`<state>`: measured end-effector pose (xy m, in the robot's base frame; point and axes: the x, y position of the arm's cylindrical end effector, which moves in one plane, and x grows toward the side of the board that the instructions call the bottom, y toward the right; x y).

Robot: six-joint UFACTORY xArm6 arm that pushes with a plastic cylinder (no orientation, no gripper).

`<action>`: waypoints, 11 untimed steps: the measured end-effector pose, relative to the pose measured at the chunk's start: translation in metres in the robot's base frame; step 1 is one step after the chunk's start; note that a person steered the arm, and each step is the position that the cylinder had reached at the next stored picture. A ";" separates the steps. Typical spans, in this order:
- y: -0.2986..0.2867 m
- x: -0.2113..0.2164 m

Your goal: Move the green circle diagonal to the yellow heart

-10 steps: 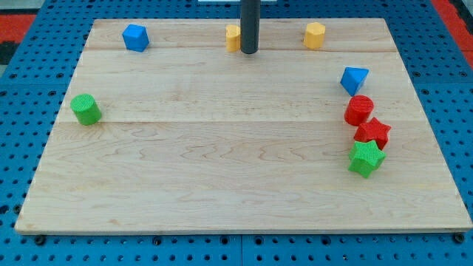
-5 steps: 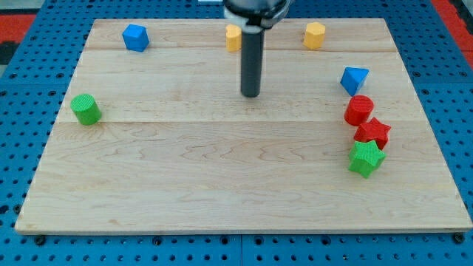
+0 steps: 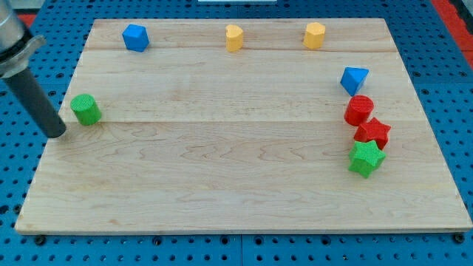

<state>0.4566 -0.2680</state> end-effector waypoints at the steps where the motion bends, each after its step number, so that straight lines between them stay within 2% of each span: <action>1: 0.016 -0.018; 2: 0.025 -0.017; 3: 0.030 0.015; 7: 0.067 0.023; 8: 0.165 0.023; 9: 0.229 0.037; 10: 0.321 0.115; 11: 0.431 0.140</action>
